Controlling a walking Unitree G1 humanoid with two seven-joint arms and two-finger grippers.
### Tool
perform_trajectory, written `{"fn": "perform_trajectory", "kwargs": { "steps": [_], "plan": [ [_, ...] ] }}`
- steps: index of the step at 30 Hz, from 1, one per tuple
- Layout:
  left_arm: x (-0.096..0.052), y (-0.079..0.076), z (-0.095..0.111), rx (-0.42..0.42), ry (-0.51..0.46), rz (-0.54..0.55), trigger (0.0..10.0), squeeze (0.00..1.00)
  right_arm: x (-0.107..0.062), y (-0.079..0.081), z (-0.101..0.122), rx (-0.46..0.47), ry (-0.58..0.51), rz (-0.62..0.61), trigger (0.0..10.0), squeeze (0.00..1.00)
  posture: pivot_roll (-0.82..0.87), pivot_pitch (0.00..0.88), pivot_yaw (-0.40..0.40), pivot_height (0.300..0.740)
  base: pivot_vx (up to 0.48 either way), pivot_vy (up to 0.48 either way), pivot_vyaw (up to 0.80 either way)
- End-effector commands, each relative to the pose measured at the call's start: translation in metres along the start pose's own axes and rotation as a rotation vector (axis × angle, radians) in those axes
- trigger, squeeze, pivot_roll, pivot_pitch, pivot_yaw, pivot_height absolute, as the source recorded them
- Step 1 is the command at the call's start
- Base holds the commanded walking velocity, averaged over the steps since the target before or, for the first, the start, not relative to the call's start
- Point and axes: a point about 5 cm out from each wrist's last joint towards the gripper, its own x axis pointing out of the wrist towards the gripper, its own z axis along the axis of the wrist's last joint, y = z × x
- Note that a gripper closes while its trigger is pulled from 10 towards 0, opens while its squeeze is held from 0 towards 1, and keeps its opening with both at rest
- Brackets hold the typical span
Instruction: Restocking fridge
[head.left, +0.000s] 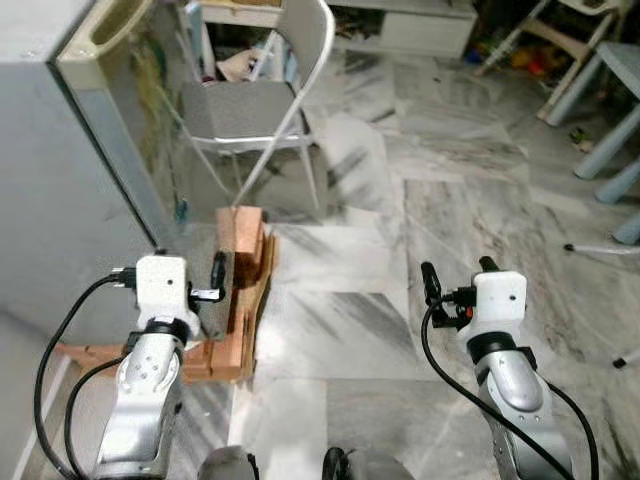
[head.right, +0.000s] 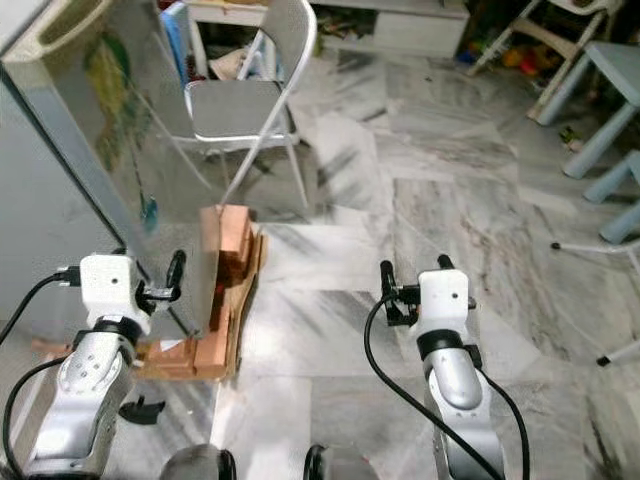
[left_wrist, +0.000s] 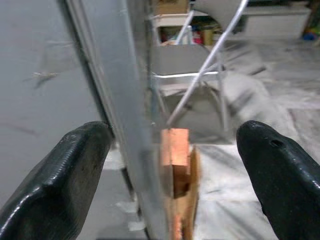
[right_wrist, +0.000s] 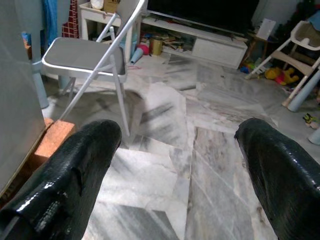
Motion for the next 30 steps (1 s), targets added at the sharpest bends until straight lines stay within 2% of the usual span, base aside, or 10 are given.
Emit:
{"fn": "perform_trajectory", "kwargs": {
  "steps": [1,6,10,15,22,26,30],
  "plan": [
    [-0.006,0.001,0.006,0.014,-0.02,0.008,10.0,0.0,-0.006,-0.006,-0.001,0.003,0.018,-0.009,10.0,0.0,0.03,0.098,-0.048,0.74,0.315,0.0,0.0],
    [-0.016,0.008,0.004,0.022,-0.003,0.032,10.0,0.0,-0.013,-0.012,-0.006,-0.007,0.042,-0.013,10.0,0.0,0.04,0.103,-0.052,0.74,0.313,0.0,0.0],
    [-0.015,0.01,0.005,0.02,-0.001,0.053,10.0,0.0,-0.012,-0.008,-0.001,-0.029,0.01,0.029,10.0,0.0,0.03,0.102,-0.052,0.74,0.322,0.0,0.26],
    [-0.014,0.01,0.007,0.007,-0.009,0.054,10.0,0.0,-0.012,-0.008,-0.001,-0.025,0.015,0.024,10.0,0.0,0.03,0.102,-0.053,0.74,0.329,0.0,0.61],
    [-0.015,0.009,0.006,0.009,-0.003,0.052,10.0,0.0,-0.011,-0.01,-0.003,-0.011,0.031,0.014,10.0,0.0,0.03,0.101,-0.054,0.74,0.0,0.0,0.0],
    [-0.011,0.002,0.005,-0.001,-0.008,-0.032,10.0,0.0,-0.011,-0.009,-0.004,-0.009,0.035,0.015,10.0,0.0,0.03,0.101,-0.057,0.74,0.0,0.0,0.0],
    [-0.004,0.004,0.006,0.011,-0.015,-0.046,10.0,0.0,-0.01,-0.011,-0.006,0.026,0.061,-0.015,10.0,0.0,0.03,0.101,-0.057,0.74,0.0,0.0,0.0]
  ]
}}
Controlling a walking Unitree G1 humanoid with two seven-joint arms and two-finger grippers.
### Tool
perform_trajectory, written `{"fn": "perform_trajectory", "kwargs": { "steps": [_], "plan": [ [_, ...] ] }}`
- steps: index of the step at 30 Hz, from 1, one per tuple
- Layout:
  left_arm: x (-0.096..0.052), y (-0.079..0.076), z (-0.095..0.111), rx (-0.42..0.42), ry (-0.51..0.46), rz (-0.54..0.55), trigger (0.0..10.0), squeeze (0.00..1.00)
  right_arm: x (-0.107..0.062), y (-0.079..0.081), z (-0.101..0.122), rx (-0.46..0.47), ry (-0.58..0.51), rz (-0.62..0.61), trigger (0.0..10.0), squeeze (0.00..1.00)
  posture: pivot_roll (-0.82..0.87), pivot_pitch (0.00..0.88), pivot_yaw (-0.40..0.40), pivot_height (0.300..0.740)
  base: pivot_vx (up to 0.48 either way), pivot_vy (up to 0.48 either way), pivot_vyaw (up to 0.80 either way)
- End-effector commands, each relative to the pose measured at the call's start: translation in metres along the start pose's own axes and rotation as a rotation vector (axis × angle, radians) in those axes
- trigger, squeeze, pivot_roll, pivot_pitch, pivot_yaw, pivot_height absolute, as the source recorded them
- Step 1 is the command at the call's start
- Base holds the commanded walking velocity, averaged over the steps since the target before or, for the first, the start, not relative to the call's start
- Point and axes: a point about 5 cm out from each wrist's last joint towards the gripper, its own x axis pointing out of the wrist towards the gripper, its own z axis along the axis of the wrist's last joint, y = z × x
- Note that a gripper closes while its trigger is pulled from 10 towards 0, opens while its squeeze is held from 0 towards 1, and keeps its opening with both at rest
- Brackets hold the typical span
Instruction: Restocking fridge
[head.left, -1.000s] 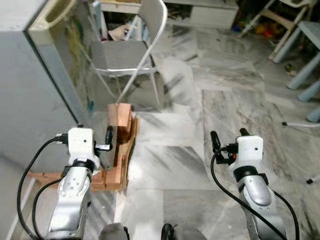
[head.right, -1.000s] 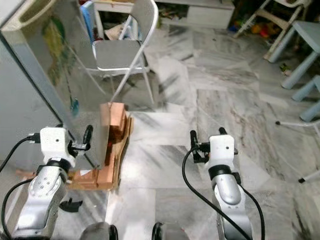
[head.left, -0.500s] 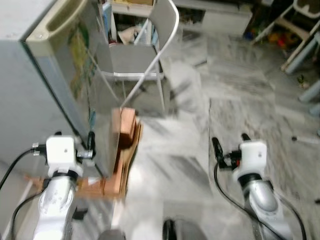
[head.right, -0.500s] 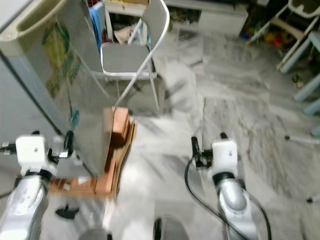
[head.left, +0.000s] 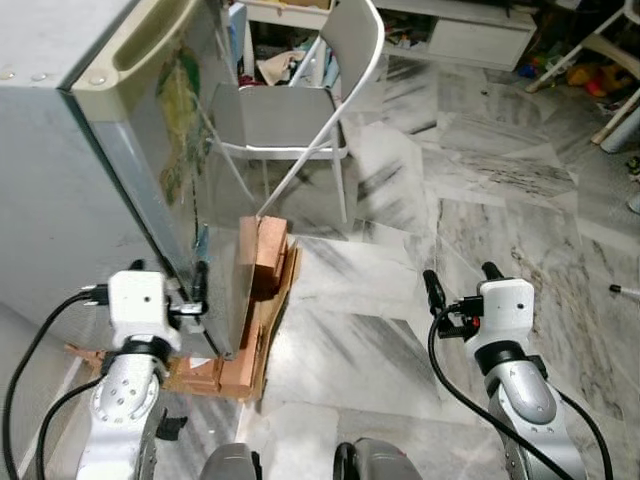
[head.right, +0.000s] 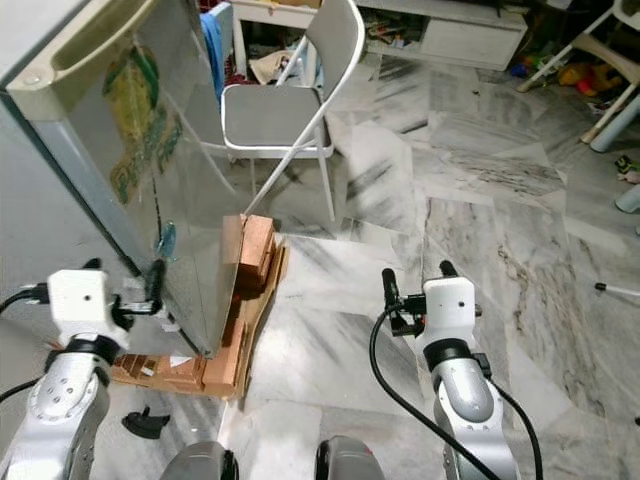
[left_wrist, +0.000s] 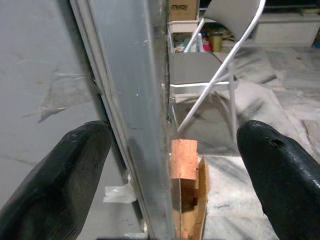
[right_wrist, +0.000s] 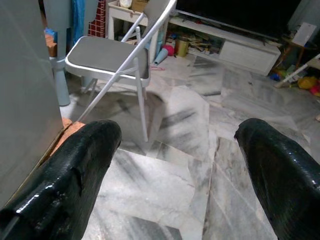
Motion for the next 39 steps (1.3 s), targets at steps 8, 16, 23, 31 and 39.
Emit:
{"fn": "perform_trajectory", "kwargs": {
  "steps": [8,16,23,31,39],
  "plan": [
    [0.018,0.002,0.001,-0.011,-0.005,-0.053,10.0,0.0,0.001,-0.014,-0.007,0.088,0.056,-0.11,10.0,0.0,0.02,0.101,-0.05,0.74,0.0,0.0,0.0],
    [0.039,0.01,0.008,-0.01,-0.034,-0.031,10.0,0.0,0.005,-0.015,-0.004,0.151,0.061,-0.15,10.0,0.0,0.02,0.102,-0.047,0.74,0.0,0.0,0.0],
    [0.062,0.017,0.015,0.002,-0.066,-0.007,10.0,0.0,0.007,-0.013,-0.003,0.177,0.065,-0.16,10.0,0.0,0.01,0.101,-0.047,0.74,0.0,0.0,0.0],
    [0.069,0.02,0.015,0.029,-0.076,-0.017,10.0,0.0,0.005,-0.008,-0.003,0.197,0.089,-0.12,10.0,0.0,0.01,0.101,-0.04,0.74,0.0,0.0,0.0],
    [0.075,0.006,0.022,0.009,-0.103,-0.105,10.0,0.0,-0.002,-0.012,-0.012,0.156,0.136,-0.103,10.0,0.0,0.0,0.099,-0.042,0.74,0.0,0.0,0.0]
  ]
}}
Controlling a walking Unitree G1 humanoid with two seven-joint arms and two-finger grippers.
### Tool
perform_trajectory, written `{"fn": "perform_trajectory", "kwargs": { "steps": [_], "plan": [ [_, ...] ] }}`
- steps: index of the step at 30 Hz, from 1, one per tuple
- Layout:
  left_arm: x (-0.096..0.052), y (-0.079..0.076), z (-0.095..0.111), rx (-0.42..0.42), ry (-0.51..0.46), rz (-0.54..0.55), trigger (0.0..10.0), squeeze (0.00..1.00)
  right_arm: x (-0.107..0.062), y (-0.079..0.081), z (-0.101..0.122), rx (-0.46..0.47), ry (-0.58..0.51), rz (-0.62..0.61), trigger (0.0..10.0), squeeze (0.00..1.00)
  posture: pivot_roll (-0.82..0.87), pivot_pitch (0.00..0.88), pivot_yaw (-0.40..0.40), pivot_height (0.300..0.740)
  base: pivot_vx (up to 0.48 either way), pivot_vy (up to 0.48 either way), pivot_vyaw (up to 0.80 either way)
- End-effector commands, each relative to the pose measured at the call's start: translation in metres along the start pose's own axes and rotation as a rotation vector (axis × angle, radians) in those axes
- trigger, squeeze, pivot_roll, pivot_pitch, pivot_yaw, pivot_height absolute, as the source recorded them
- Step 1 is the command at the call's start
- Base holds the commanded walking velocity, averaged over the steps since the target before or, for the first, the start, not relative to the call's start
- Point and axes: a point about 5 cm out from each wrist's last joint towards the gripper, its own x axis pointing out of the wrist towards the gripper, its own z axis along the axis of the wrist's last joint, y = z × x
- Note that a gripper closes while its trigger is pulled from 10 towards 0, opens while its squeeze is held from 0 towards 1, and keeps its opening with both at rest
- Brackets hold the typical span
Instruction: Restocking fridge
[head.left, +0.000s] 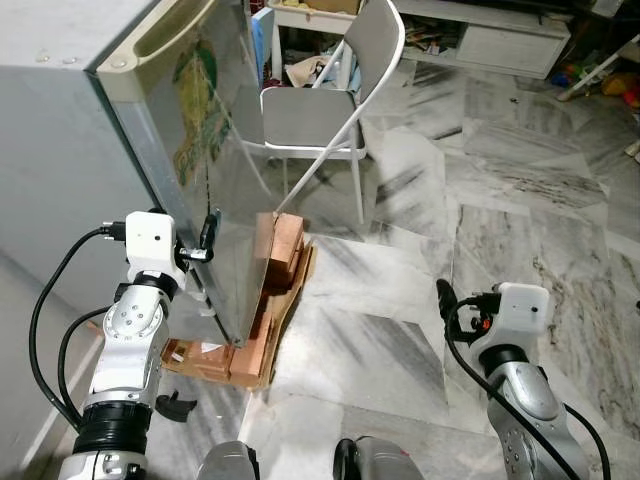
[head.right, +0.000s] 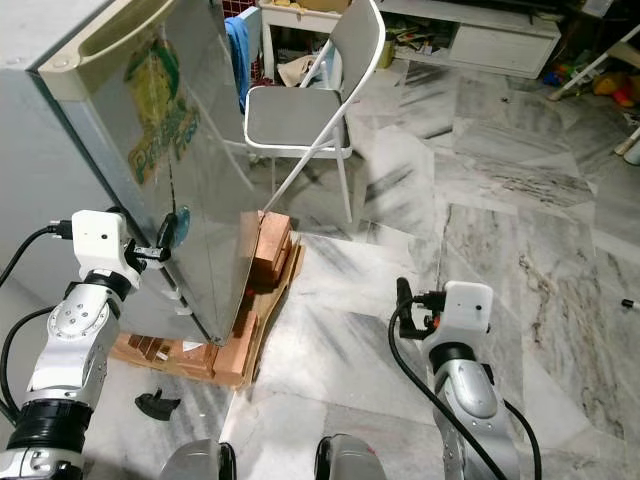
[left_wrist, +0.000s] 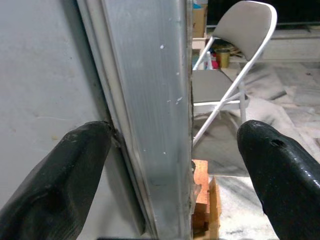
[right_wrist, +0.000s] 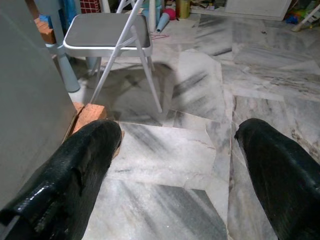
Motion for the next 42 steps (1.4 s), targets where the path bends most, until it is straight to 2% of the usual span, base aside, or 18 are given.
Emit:
{"fn": "perform_trajectory", "kwargs": {
  "steps": [1,5,7,14,20,23,24,27,28,30,31,32,33,35,37,40,41,42],
  "plan": [
    [0.004,-0.006,0.007,0.004,-0.028,-0.04,10.0,0.0,-0.001,-0.005,0.001,-0.002,0.002,-0.017,10.0,0.0,0.0,0.099,-0.041,0.74,0.0,0.0,0.0],
    [0.005,-0.011,0.004,-0.016,-0.018,-0.059,10.0,0.0,0.0,-0.004,0.002,0.0,0.0,-0.02,10.0,0.0,0.0,0.099,-0.038,0.74,0.0,0.0,0.0],
    [0.006,-0.02,0.003,-0.033,-0.013,-0.089,10.0,0.0,0.0,-0.001,0.002,0.001,-0.001,-0.017,10.0,0.0,0.0,0.102,-0.037,0.74,0.0,0.0,0.0],
    [0.011,-0.028,0.004,-0.045,-0.017,-0.105,10.0,0.0,0.001,0.0,0.001,0.005,0.01,-0.005,10.0,0.0,0.01,0.105,-0.037,0.74,0.0,0.0,0.0],
    [0.026,-0.054,0.011,-0.058,-0.035,-0.155,10.0,0.0,0.0,0.01,-0.011,0.008,0.109,0.101,10.0,0.0,0.0,0.105,-0.036,0.74,0.0,0.0,0.0],
    [0.031,-0.065,0.013,-0.085,-0.031,-0.172,10.0,0.0,-0.001,0.012,-0.015,0.016,0.144,0.117,10.0,0.0,0.0,0.103,-0.037,0.74,0.0,0.0,0.0],
    [0.033,-0.075,0.016,-0.093,-0.038,-0.201,10.0,0.0,-0.002,0.012,-0.018,0.005,0.169,0.122,10.0,0.0,0.0,0.101,-0.039,0.74,0.0,0.0,0.0],
    [0.035,-0.082,0.018,-0.097,-0.044,-0.221,10.0,0.0,-0.003,0.012,-0.02,-0.004,0.186,0.126,10.0,0.0,0.0,0.1,-0.04,0.74,0.0,0.0,0.0],
    [0.036,-0.098,0.025,-0.117,-0.063,-0.271,10.0,0.0,-0.005,0.012,-0.023,-0.014,0.203,0.136,10.0,0.0,0.01,0.099,-0.042,0.74,0.0,0.0,0.0],
    [0.031,-0.15,0.046,-0.18,-0.117,-0.449,10.0,0.0,-0.013,0.01,-0.03,-0.034,0.248,0.16,10.0,0.0,0.01,0.096,-0.045,0.74,0.0,0.0,0.0],
    [0.031,-0.15,0.046,-0.18,-0.117,-0.449,10.0,0.0,-0.013,0.01,-0.03,-0.034,0.248,0.16,10.0,0.0,0.01,0.096,-0.045,0.74,0.0,0.0,0.0],
    [0.023,-0.176,0.057,-0.223,-0.137,-0.552,10.0,0.0,-0.017,0.007,-0.033,-0.029,0.262,0.157,10.0,0.0,0.0,0.095,-0.043,0.74,0.0,0.0,0.0],
    [0.023,-0.176,0.057,-0.223,-0.137,-0.552,10.0,0.0,-0.017,0.007,-0.033,-0.029,0.262,0.157,10.0,0.0,0.0,0.095,-0.043,0.74,0.0,0.0,0.0],
    [0.005,-0.215,0.072,-0.279,-0.168,-0.737,10.0,0.0,-0.022,0.002,-0.036,-0.018,0.27,0.142,10.0,0.0,-0.02,0.092,-0.029,0.74,0.0,0.0,0.0],
    [0.007,-0.214,0.069,-0.275,-0.161,-0.726,10.0,0.0,-0.021,0.002,-0.035,-0.025,0.264,0.144,10.0,0.0,-0.02,0.091,-0.028,0.74,0.0,0.0,0.0],
    [0.02,-0.19,0.06,-0.27,-0.139,-0.611,10.0,0.0,-0.021,0.004,-0.033,-0.026,0.241,0.149,10.0,0.0,-0.02,0.092,-0.023,0.74,0.0,0.0,0.0],
    [0.02,-0.19,0.06,-0.27,-0.139,-0.611,10.0,0.0,-0.021,0.004,-0.033,-0.026,0.241,0.149,10.0,0.0,-0.02,0.092,-0.023,0.74,0.0,0.0,0.0],
    [0.024,-0.181,0.058,-0.26,-0.138,-0.571,10.0,0.0,-0.022,0.004,-0.032,-0.024,0.238,0.148,10.0,0.0,-0.02,0.092,-0.023,0.74,0.0,0.0,0.0]
  ]
}}
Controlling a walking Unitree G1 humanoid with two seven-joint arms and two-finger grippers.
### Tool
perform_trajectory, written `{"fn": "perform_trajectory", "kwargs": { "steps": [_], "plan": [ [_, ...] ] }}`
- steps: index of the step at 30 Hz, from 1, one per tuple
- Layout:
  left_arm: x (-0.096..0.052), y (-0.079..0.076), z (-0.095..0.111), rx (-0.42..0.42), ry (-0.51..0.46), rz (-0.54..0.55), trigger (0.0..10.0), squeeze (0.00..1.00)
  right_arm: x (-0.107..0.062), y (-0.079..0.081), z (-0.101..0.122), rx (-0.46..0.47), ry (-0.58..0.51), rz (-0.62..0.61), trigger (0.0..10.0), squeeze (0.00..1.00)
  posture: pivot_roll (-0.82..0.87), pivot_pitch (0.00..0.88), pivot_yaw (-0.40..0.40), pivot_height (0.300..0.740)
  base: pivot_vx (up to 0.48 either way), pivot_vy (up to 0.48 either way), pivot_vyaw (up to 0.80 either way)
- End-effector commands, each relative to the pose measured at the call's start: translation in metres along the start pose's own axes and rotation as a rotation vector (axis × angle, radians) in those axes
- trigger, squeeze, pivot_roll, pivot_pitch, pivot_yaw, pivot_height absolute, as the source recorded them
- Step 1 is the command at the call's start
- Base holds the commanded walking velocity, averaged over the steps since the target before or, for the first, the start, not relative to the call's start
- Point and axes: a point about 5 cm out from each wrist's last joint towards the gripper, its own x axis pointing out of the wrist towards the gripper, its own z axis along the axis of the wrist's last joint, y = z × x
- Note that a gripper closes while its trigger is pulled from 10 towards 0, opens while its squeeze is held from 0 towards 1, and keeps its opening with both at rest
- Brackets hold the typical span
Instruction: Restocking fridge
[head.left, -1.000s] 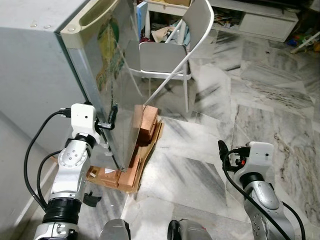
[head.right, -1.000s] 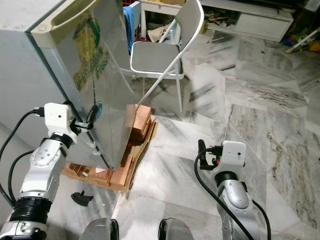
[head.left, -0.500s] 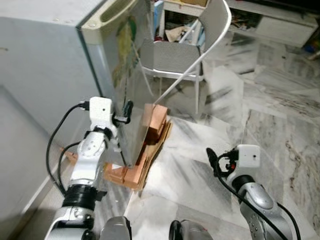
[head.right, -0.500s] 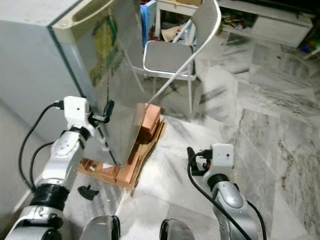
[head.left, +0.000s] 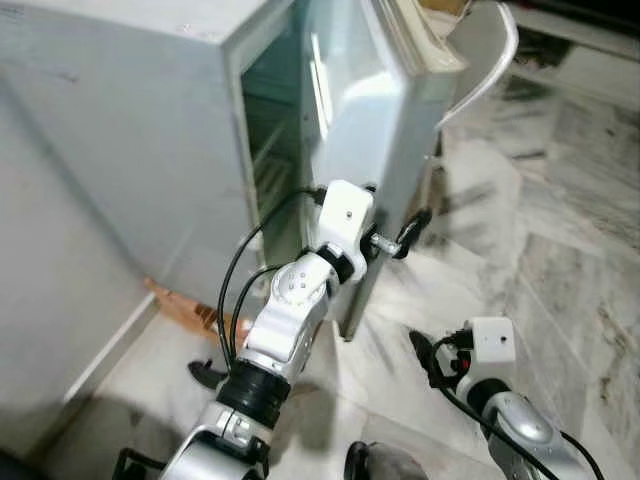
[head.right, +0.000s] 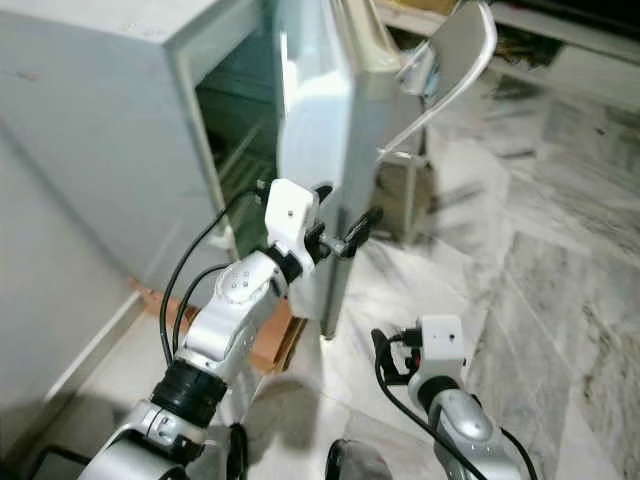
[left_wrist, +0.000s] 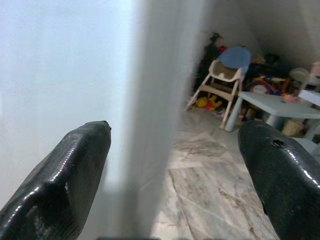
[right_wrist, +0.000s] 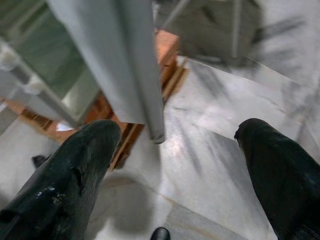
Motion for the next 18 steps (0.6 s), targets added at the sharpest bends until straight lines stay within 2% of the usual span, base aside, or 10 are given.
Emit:
{"fn": "perform_trajectory", "kwargs": {
  "steps": [1,3,7,9,11,12,13,16,18],
  "plan": [
    [-0.013,0.038,-0.004,0.063,0.019,0.175,10.0,0.0,-0.002,-0.002,0.005,0.009,-0.025,-0.002,10.0,0.0,-0.01,0.092,-0.023,0.74,0.0,0.0,0.0],
    [-0.025,0.067,-0.001,0.104,0.028,0.291,10.0,0.0,-0.001,-0.001,0.006,0.014,-0.03,0.011,10.0,0.0,-0.01,0.092,-0.025,0.74,0.0,0.0,0.0],
    [-0.039,0.084,0.007,0.128,0.026,0.349,10.0,0.0,0.001,0.0,0.006,0.009,-0.028,0.022,10.0,0.0,0.01,0.092,-0.028,0.74,0.0,0.0,0.0],
    [-0.052,0.088,0.004,0.159,0.043,0.365,10.0,0.0,0.002,0.0,0.007,0.003,-0.039,0.03,10.0,0.0,0.01,0.093,-0.028,0.74,0.0,0.0,0.0],
    [-0.057,0.088,0.003,0.146,0.045,0.37,10.0,0.0,0.002,0.0,0.008,0.0,-0.043,0.033,10.0,0.0,0.01,0.093,-0.028,0.74,0.0,0.0,0.0],
    [-0.066,0.087,-0.001,0.153,0.056,0.38,10.0,0.0,0.003,0.0,0.01,-0.005,-0.058,0.028,10.0,0.0,0.01,0.095,-0.026,0.74,0.0,0.0,0.0],
    [-0.066,0.087,-0.001,0.153,0.056,0.38,10.0,0.0,0.003,0.0,0.01,-0.005,-0.058,0.028,10.0,0.0,0.01,0.095,-0.026,0.74,0.0,0.0,0.0],
    [-0.084,0.087,-0.013,0.154,0.095,0.405,10.0,0.0,0.003,-0.001,0.011,-0.01,-0.063,0.022,10.0,0.0,0.01,0.099,-0.027,0.74,0.291,-0.336,0.0],
    [-0.103,0.084,-0.022,0.147,0.14,0.443,10.0,0.0,0.004,-0.006,0.01,0.018,-0.057,-0.005,10.0,0.0,0.03,0.105,-0.03,0.74,0.285,-0.382,0.0]
  ]
}}
